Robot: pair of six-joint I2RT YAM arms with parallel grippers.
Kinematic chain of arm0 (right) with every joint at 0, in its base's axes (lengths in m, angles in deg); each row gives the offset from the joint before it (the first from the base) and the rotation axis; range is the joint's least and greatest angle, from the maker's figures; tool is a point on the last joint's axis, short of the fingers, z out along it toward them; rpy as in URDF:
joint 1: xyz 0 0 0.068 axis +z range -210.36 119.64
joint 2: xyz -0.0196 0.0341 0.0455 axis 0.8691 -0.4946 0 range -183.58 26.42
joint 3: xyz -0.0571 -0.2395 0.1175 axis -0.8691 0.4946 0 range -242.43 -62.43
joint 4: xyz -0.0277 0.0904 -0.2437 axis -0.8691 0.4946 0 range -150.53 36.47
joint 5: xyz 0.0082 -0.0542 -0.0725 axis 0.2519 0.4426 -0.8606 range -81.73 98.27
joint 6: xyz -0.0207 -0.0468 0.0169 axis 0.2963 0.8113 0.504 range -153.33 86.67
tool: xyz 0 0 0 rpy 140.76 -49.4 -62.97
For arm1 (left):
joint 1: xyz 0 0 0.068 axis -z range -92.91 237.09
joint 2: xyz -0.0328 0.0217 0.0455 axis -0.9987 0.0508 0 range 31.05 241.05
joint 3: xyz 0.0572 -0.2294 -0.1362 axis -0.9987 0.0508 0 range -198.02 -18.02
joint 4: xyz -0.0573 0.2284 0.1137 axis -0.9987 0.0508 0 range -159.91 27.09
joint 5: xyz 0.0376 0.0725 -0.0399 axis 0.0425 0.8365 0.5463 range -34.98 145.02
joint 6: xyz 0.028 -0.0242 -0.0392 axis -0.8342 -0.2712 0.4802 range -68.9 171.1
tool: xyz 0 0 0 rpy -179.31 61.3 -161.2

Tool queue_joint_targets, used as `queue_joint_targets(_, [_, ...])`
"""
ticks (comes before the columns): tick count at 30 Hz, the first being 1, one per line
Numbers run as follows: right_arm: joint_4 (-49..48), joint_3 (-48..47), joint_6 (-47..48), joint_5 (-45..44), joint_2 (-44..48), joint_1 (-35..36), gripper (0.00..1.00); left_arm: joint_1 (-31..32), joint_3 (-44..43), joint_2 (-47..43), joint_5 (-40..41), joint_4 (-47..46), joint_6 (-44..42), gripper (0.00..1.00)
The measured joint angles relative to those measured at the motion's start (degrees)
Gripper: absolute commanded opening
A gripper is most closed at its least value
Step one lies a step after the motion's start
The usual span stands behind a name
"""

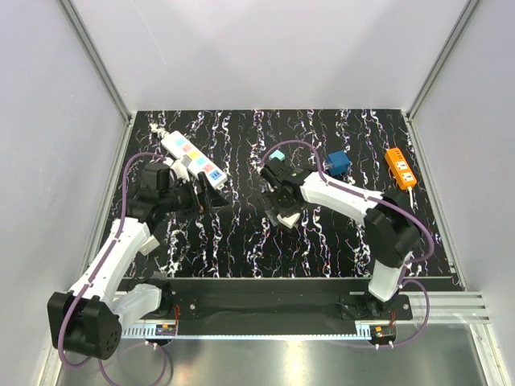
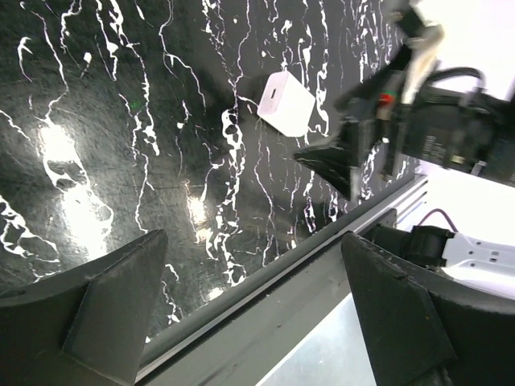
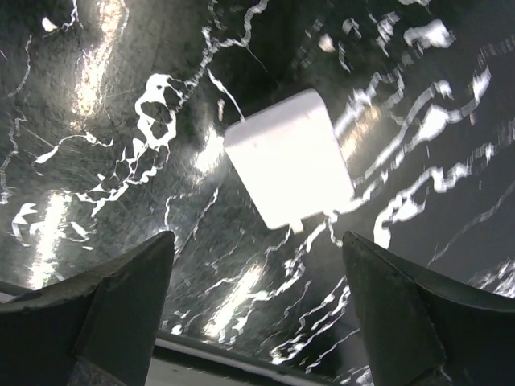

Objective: Insert the plug

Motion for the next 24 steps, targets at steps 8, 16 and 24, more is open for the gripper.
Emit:
queue_joint_targets(8, [-1.5,0.8,9.6,1.0,-4.2,-1.0,0.91,0.0,1.5,-0.6,-1.4,-3.2,2.3,0.89])
queue_joint_targets(16, [-4.8,1.9,16.8,8.0,-4.5,-5.7,0.79,0.0,2.1,-0.6,-3.8,-5.3,3.4,0.88])
queue_joint_targets(24, [-7.9,5.0,19.0,10.9,-5.6,-5.9,0.74,0.0,2.3,-0.5,-4.4,-5.7,3.3,0.86])
